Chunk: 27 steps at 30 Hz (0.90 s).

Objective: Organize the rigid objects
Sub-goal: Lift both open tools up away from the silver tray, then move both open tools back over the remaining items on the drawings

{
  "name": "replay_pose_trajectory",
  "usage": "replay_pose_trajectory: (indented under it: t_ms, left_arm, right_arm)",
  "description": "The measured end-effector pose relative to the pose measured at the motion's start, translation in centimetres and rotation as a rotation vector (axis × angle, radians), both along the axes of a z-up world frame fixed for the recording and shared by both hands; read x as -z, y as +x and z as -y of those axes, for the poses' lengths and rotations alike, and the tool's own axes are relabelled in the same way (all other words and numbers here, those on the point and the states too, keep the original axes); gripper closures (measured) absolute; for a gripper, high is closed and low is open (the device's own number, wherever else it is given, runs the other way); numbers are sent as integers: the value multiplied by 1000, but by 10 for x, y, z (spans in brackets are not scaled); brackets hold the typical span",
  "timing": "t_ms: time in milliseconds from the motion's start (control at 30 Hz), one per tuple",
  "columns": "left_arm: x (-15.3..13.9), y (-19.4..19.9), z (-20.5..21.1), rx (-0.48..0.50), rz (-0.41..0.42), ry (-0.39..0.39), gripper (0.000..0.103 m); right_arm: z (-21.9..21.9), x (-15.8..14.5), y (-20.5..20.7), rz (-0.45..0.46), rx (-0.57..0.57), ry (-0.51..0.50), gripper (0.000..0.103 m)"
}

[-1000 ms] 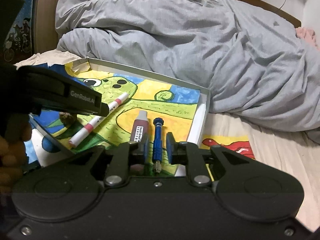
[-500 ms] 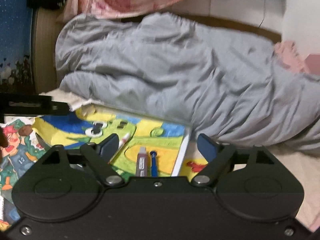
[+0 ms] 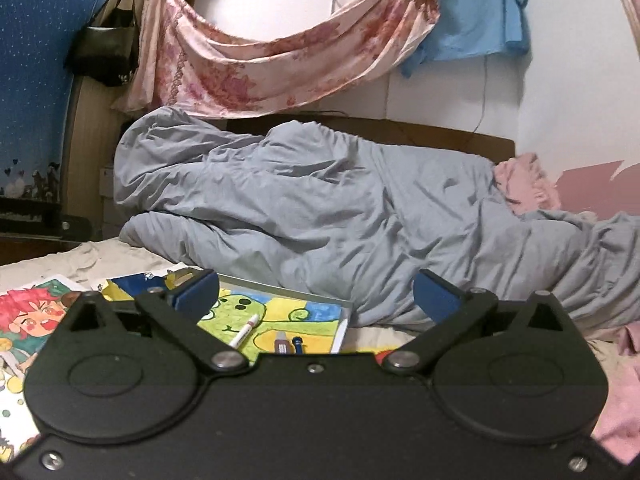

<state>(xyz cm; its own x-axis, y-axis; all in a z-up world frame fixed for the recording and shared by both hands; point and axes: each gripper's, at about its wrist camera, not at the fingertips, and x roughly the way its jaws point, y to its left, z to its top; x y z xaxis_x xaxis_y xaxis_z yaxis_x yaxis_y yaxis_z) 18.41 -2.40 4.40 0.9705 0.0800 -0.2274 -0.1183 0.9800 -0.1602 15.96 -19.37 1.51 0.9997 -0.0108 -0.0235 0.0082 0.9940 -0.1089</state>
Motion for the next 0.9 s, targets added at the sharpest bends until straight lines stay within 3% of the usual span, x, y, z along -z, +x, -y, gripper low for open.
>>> replay_pose_trajectory:
  t_ms: [200, 433, 633, 767, 900]
  left_arm:
    - [15, -48, -4, -69, 28, 32, 1]
    - [28, -92, -8, -114, -4, 22, 1]
    - [45, -110, -10, -140, -43, 17, 1]
    - [54, -115, -8, -125, -52, 107, 1]
    - [62, -115, -14, -113, -68, 112, 1]
  right_arm:
    - [1, 7, -37, 25, 42, 55, 0]
    - [-4, 19, -63, -82, 68, 123, 0]
    - [-15, 23, -83, -105, 55, 84, 0]
    - [-18, 24, -80, -118, 60, 57, 0]
    - [-23, 26, -80, -157, 52, 20, 0]
